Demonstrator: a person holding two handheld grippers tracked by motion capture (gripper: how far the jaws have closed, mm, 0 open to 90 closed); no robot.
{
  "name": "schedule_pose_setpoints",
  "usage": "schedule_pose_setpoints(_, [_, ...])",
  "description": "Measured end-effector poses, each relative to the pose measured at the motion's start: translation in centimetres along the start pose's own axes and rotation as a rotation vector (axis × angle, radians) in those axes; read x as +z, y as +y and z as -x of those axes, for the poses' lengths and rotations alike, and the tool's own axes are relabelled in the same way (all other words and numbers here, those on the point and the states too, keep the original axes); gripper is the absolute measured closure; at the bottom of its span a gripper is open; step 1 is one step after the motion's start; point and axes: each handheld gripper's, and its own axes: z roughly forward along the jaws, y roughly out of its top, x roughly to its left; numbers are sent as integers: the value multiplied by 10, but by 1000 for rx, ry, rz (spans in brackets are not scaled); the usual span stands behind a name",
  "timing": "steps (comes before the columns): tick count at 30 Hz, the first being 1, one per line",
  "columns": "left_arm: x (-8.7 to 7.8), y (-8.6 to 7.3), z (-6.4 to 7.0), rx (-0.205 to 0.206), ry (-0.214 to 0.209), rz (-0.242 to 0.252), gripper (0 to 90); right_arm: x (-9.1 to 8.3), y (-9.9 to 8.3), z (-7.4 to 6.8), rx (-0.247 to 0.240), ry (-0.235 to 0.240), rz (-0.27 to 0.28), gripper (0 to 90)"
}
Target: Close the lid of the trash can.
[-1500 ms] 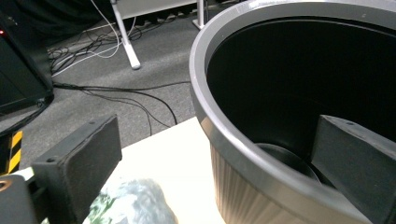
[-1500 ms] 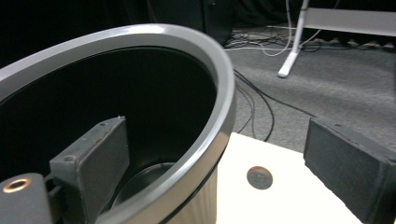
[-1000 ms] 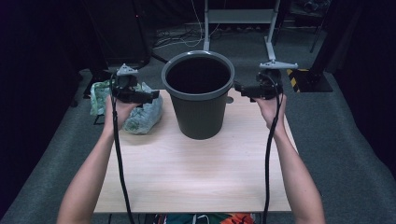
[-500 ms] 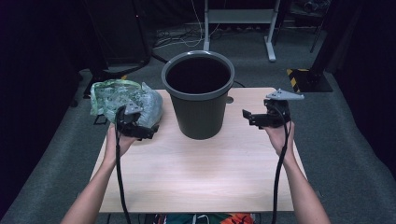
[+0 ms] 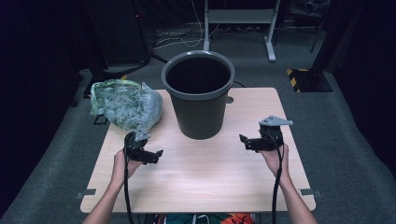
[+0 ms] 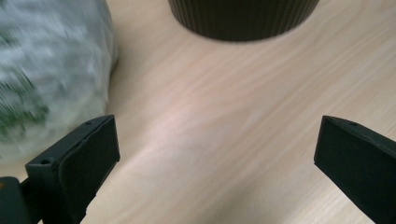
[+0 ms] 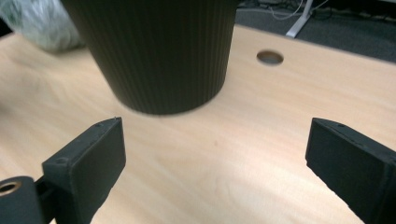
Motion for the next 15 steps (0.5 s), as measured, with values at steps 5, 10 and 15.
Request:
schedule_pose_setpoints(5, [7,-22,3,-32,2,-15,1,-1,-28,-1,12,-7,-26,41])
schedule_pose_setpoints(10, [12,-41,4,-47,17,-35,1,-5,-58,6,35,-37,-55,39])
schedule_pose_setpoints(15, [17,-60,5,-63,38,-70,1,-7,-91,21,74,-99,-110,40])
